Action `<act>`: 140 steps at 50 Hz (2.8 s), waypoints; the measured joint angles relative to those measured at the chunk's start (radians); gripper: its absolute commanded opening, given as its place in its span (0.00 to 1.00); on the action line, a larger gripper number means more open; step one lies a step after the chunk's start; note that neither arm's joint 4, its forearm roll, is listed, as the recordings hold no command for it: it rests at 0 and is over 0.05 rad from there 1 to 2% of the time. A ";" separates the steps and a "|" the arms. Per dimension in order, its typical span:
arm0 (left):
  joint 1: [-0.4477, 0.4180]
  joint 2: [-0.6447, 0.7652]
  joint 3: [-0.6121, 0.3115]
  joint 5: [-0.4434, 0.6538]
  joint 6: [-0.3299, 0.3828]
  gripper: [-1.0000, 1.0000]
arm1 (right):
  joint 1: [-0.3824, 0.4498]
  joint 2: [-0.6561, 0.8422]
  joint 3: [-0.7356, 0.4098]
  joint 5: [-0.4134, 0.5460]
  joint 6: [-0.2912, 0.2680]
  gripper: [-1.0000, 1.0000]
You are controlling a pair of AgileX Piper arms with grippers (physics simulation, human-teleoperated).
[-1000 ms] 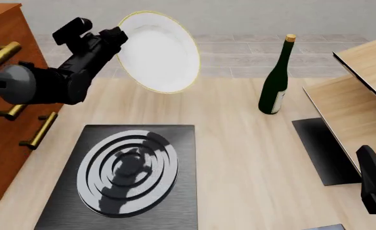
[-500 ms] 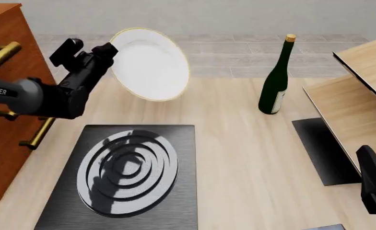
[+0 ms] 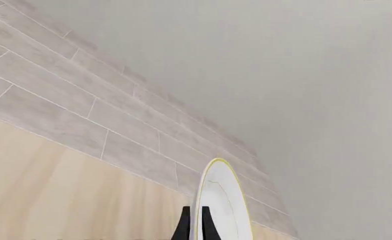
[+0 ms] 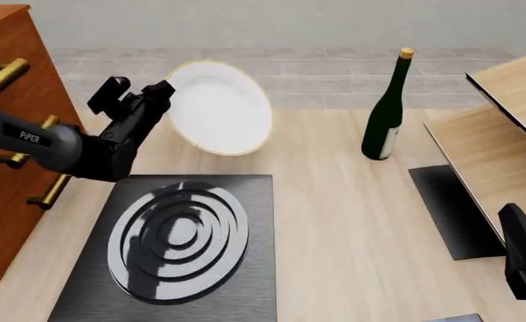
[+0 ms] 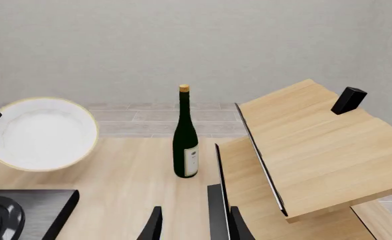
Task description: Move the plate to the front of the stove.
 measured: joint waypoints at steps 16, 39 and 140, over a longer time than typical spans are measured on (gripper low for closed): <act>0.018 0.055 -0.026 -0.006 -0.021 0.00 | 0.000 0.000 0.000 0.000 0.000 1.00; 0.017 0.122 -0.058 -0.005 -0.035 0.00 | 0.000 0.000 0.000 0.000 0.000 1.00; 0.107 0.296 -0.211 0.148 0.016 0.00 | 0.000 0.000 0.000 0.000 0.000 1.00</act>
